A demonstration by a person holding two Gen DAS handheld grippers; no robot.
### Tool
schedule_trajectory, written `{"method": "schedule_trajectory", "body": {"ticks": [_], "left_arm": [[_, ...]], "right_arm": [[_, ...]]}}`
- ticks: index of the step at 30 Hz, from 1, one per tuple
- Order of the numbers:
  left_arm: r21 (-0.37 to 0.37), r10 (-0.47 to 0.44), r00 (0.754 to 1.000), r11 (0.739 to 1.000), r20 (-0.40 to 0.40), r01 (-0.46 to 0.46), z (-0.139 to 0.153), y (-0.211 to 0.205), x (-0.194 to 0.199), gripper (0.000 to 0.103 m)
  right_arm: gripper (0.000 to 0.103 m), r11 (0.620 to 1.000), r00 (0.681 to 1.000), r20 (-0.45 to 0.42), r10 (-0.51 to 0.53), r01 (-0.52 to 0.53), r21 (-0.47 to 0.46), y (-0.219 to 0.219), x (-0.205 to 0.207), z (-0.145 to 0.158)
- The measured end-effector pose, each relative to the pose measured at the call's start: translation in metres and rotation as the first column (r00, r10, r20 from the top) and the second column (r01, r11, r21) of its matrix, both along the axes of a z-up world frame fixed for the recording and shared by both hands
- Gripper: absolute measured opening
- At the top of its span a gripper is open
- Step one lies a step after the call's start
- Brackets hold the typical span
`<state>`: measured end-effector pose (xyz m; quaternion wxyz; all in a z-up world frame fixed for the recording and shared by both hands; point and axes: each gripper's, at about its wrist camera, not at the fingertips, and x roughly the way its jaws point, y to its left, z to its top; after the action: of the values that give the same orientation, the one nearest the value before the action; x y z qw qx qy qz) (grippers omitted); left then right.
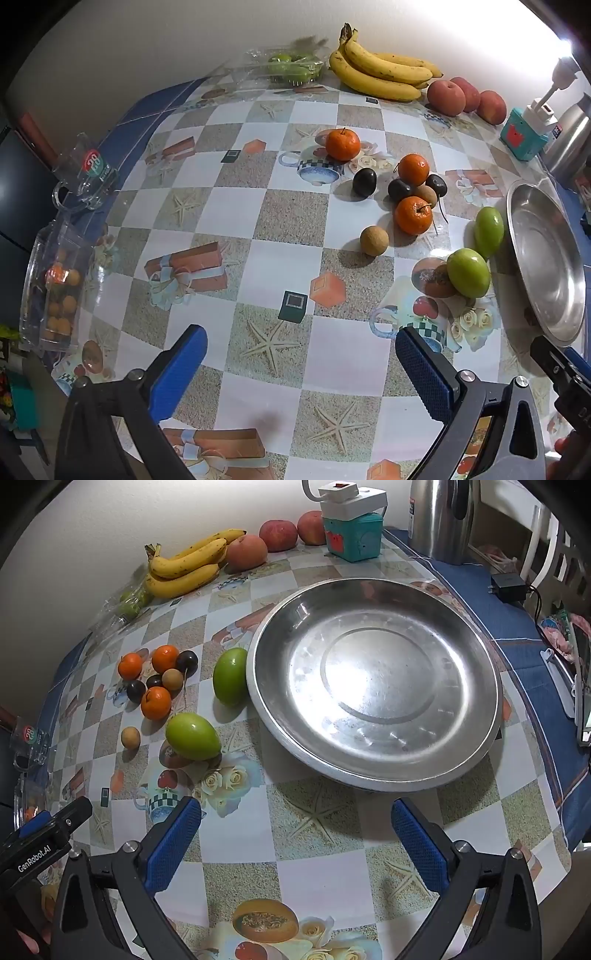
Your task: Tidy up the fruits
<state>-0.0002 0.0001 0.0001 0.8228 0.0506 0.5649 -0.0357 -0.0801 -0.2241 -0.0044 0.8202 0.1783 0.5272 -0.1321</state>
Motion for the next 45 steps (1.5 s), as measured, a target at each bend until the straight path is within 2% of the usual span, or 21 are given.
{"method": "schedule_trajectory", "body": {"ticks": [26, 34, 45], "left_arm": [[-0.006, 0.001, 1.0, 1.0, 0.0, -0.001, -0.0002, 0.0001, 0.0001, 0.103], [-0.021, 0.008, 0.998, 1.0, -0.065, -0.01, -0.0046, 0.0012, 0.0002, 0.103], [-0.066, 0.008, 0.997, 0.998, -0.077, -0.013, -0.005, 0.0026, 0.0007, 0.103]], "right_arm": [[0.102, 1.0, 1.0, -0.006, -0.012, 0.012, 0.01, -0.0029, -0.0017, -0.0025], [0.102, 1.0, 1.0, -0.006, -0.013, 0.013, 0.009, -0.0034, -0.0018, -0.0019], [0.102, 1.0, 1.0, -0.005, -0.014, 0.014, 0.006, -0.0039, -0.001, -0.0013]]}}
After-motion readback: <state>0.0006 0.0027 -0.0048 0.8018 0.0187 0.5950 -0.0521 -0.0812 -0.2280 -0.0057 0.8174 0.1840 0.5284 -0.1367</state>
